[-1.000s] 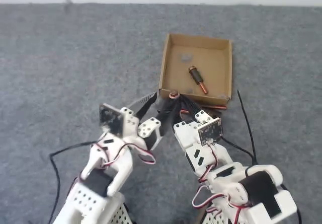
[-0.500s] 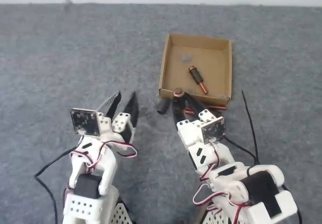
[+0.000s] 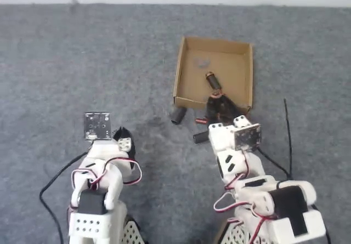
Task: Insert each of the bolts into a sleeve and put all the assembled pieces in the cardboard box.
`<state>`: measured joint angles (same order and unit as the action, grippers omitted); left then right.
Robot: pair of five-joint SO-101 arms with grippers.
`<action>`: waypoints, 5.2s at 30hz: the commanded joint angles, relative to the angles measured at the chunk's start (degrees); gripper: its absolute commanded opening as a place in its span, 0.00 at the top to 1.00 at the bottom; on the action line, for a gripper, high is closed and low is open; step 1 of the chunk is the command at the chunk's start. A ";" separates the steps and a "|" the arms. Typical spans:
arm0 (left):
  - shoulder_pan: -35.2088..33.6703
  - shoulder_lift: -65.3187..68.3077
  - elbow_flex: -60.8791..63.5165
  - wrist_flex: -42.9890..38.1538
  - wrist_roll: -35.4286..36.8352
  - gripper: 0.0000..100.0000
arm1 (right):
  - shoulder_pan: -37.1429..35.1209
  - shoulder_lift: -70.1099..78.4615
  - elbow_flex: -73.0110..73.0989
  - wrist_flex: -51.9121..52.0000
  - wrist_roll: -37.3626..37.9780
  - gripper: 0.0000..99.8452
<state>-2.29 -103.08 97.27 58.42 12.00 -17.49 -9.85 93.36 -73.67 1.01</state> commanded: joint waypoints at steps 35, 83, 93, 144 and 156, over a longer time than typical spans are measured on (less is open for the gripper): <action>-1.41 -1.41 -0.75 0.44 -1.05 0.99 | 4.79 6.99 -76.40 105.80 8.79 0.99; -1.49 -1.41 -0.75 0.53 -1.14 0.99 | -12.70 10.33 -94.24 156.62 0.09 0.99; -1.49 -1.41 -0.75 0.53 -1.14 0.99 | -22.37 12.53 -92.40 153.01 -12.31 0.98; -1.49 -1.41 -0.75 0.53 -1.14 0.99 | -18.07 46.11 -112.26 145.36 -21.19 0.97; -1.49 -1.41 -0.75 0.53 -1.14 0.99 | -17.54 32.84 -112.26 163.12 -21.10 0.99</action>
<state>-3.43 -103.16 97.27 58.59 11.38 -35.60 31.47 -16.97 84.04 -19.65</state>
